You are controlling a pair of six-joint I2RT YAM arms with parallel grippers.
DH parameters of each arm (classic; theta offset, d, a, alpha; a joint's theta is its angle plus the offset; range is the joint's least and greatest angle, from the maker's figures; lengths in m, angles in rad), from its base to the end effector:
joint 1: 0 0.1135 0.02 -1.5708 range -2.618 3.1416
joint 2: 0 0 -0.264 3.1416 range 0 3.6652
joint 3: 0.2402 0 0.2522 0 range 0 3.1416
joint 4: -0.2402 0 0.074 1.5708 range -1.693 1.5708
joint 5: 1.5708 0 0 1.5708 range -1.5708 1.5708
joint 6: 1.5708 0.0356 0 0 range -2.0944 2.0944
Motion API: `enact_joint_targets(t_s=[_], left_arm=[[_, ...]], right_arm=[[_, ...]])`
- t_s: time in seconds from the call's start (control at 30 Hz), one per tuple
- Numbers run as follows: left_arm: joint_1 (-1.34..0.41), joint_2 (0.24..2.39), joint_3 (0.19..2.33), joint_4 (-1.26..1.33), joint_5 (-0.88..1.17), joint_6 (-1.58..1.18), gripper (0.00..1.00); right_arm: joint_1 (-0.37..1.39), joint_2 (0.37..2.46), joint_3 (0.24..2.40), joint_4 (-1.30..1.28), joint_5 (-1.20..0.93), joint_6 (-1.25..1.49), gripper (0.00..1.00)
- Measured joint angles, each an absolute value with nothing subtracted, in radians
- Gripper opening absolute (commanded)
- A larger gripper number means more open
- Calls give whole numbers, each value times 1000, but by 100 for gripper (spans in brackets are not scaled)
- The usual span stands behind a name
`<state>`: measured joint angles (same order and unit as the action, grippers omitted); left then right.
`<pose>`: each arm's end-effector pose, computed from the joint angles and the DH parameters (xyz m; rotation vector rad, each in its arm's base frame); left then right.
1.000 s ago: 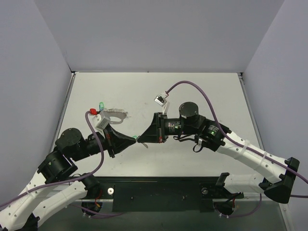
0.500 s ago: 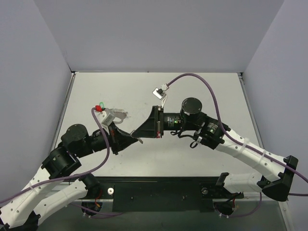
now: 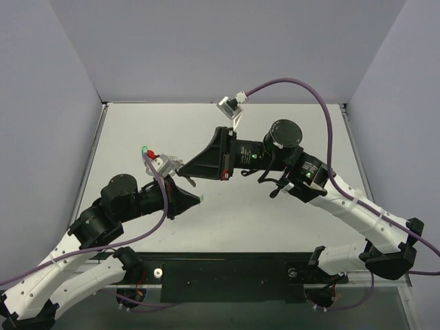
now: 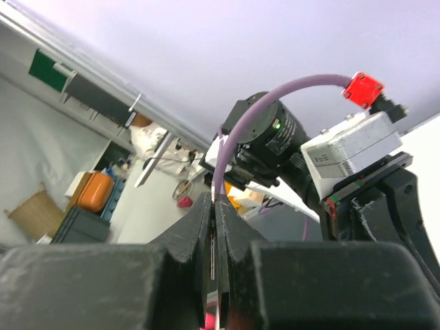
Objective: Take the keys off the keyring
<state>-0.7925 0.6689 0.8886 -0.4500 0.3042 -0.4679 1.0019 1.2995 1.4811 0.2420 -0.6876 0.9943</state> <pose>0.0935 -0.1100 0.3645 0.5450 1.8727 -1.1442 0.1274 0.2412 0.5128 -0.7663 1.3706 2.0532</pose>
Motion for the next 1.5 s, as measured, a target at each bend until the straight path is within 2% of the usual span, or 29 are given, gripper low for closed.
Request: enact_joint_targets(t_s=[0.2, 0.47, 0.73, 0.97, 1.33, 1.5], left_arm=[[-793, 637, 871, -469, 248, -472, 0], [-793, 567, 860, -554, 168, -465, 0], [-793, 550, 811, -626, 116, -455, 0], [-793, 504, 697, -643, 21, -459, 0], [-793, 433, 689, -638, -73, -458, 0], [-792, 411, 685, -636, -82, -457, 0]], right_arm=[[954, 1275, 1525, 57, -529, 904, 0], [769, 1213, 1401, -221, -249, 852, 0], [740, 1261, 1386, -422, -106, 730, 0], [729, 1419, 1411, -470, -23, 707, 0], [645, 1838, 1765, -552, 23, 778, 0], [614, 1976, 1858, -599, 25, 817, 0]])
